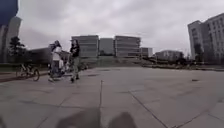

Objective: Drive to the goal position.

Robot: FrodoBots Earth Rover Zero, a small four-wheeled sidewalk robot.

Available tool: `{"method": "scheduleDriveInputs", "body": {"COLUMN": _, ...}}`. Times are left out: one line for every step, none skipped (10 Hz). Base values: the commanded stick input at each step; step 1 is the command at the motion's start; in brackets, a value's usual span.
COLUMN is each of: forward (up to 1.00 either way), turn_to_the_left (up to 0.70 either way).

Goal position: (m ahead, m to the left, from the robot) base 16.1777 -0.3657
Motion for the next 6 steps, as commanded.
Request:
{"method": "scheduleDriveInputs", "body": {"forward": 0.7, "turn_to_the_left": 0.02}}
{"method": "scheduleDriveInputs", "body": {"forward": 0.7, "turn_to_the_left": 0.02}}
{"method": "scheduleDriveInputs", "body": {"forward": 0.7, "turn_to_the_left": 0.02}}
{"method": "scheduleDriveInputs", "body": {"forward": 0.7, "turn_to_the_left": 0.02}}
{"method": "scheduleDriveInputs", "body": {"forward": 0.7, "turn_to_the_left": 0.02}}
{"method": "scheduleDriveInputs", "body": {"forward": 0.7, "turn_to_the_left": 0.03}}
